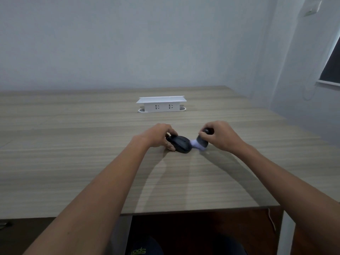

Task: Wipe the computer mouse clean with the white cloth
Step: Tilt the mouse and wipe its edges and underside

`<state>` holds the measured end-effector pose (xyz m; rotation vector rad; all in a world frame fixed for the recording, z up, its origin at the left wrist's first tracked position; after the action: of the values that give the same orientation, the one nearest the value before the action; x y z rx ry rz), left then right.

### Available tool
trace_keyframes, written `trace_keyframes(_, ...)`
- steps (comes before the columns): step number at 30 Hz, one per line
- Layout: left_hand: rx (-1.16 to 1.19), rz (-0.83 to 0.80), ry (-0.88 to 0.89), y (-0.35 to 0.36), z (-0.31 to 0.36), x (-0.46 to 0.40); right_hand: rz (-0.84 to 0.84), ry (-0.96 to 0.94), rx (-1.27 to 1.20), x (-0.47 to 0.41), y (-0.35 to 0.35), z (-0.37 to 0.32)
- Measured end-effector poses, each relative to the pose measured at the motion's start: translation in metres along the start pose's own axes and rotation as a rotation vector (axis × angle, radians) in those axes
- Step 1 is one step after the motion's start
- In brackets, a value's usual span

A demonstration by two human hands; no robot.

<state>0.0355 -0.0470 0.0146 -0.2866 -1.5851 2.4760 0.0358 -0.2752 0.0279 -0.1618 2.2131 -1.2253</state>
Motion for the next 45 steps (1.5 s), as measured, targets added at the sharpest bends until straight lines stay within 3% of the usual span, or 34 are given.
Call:
trace_keyframes(3, -0.003, -0.003, -0.001, 0.000, 0.001, 0.000, 0.037, -0.016, -0.067, 0.000, -0.004, -0.007)
trace_keyframes(7, -0.025, 0.005, -0.001, 0.000, 0.001, 0.002, -0.103, -0.047, -0.076, 0.002, 0.002, -0.016)
trace_keyframes(10, 0.021, 0.012, -0.016, 0.002, 0.002, 0.003, -0.037, -0.022, 0.052, -0.003, -0.004, -0.004)
trace_keyframes(15, 0.010, 0.022, -0.020, 0.002, 0.002, 0.004, -0.064, -0.083, -0.077, 0.002, 0.000, -0.020)
trace_keyframes(21, 0.013, 0.024, -0.027, 0.002, 0.003, 0.004, -0.022, -0.013, -0.054, -0.002, -0.012, -0.009)
trace_keyframes(25, 0.017, 0.034, -0.026, 0.002, 0.003, 0.006, -0.141, -0.049, -0.110, 0.004, -0.002, -0.016)
trace_keyframes(29, 0.014, 0.032, -0.028, 0.003, 0.003, 0.006, -0.032, 0.004, -0.022, -0.002, -0.006, -0.006)
trace_keyframes(33, 0.005, 0.036, -0.026, 0.002, 0.003, 0.006, -0.121, -0.048, -0.126, 0.000, -0.005, -0.020)
trace_keyframes(37, 0.004, 0.029, -0.028, 0.002, 0.004, 0.006, -0.042, 0.003, 0.047, -0.008, -0.007, -0.006)
trace_keyframes(42, -0.033, 0.036, -0.024, 0.003, 0.004, 0.006, -0.066, -0.020, -0.082, 0.000, -0.005, -0.017)
trace_keyframes(45, -0.088, 0.049, -0.026, 0.005, 0.008, 0.006, -0.023, 0.020, 0.041, 0.000, 0.001, -0.009)
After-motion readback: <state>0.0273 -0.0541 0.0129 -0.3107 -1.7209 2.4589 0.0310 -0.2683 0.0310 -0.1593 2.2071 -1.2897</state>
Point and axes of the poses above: each hand's wrist, its own x-axis away from the middle knuckle, its own y-axis out of the palm, z = x × y, the point moved 3 cm from there along -x, towards the middle knuckle, and after that the axes turned 5 degrees about x, right-handed, at the moved point
